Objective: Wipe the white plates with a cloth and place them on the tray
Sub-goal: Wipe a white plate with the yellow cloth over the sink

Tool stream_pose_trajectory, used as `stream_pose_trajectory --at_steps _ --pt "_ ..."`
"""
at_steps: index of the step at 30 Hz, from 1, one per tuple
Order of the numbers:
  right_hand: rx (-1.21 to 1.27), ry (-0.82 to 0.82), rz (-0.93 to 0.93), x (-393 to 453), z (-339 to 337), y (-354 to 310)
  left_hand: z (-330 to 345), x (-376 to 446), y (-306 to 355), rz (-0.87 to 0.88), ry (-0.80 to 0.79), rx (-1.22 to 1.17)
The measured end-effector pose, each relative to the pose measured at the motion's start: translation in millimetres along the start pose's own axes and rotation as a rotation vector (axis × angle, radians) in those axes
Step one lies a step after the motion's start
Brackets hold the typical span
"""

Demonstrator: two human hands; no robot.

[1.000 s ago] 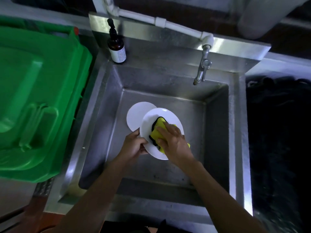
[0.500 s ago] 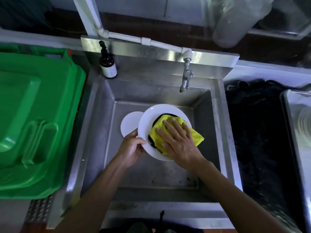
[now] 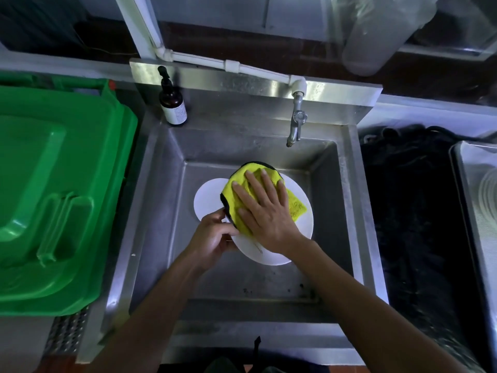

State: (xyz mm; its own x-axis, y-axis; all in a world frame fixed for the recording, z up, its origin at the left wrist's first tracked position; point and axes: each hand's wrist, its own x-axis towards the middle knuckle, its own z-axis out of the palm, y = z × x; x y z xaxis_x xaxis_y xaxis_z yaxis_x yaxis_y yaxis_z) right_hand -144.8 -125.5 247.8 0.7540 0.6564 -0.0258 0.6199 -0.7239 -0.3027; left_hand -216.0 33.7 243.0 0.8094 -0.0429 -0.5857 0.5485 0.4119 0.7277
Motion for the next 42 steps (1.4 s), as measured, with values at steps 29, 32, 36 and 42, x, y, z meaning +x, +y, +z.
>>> stream_pose_trajectory --at_steps 29,32,36,42 --pt "0.063 -0.040 0.355 -32 21 2 10 -9 4 0.138 0.295 -0.199" --pt "0.073 -0.034 0.379 -37 29 -15 12 -7 1 0.133 0.303 -0.210" --pt "0.140 0.026 0.398 -36 37 -39 16 -7 0 0.130 0.315 -0.200" --pt "0.176 0.055 0.378 -41 39 -49 15 -12 1 0.148 0.332 -0.234"
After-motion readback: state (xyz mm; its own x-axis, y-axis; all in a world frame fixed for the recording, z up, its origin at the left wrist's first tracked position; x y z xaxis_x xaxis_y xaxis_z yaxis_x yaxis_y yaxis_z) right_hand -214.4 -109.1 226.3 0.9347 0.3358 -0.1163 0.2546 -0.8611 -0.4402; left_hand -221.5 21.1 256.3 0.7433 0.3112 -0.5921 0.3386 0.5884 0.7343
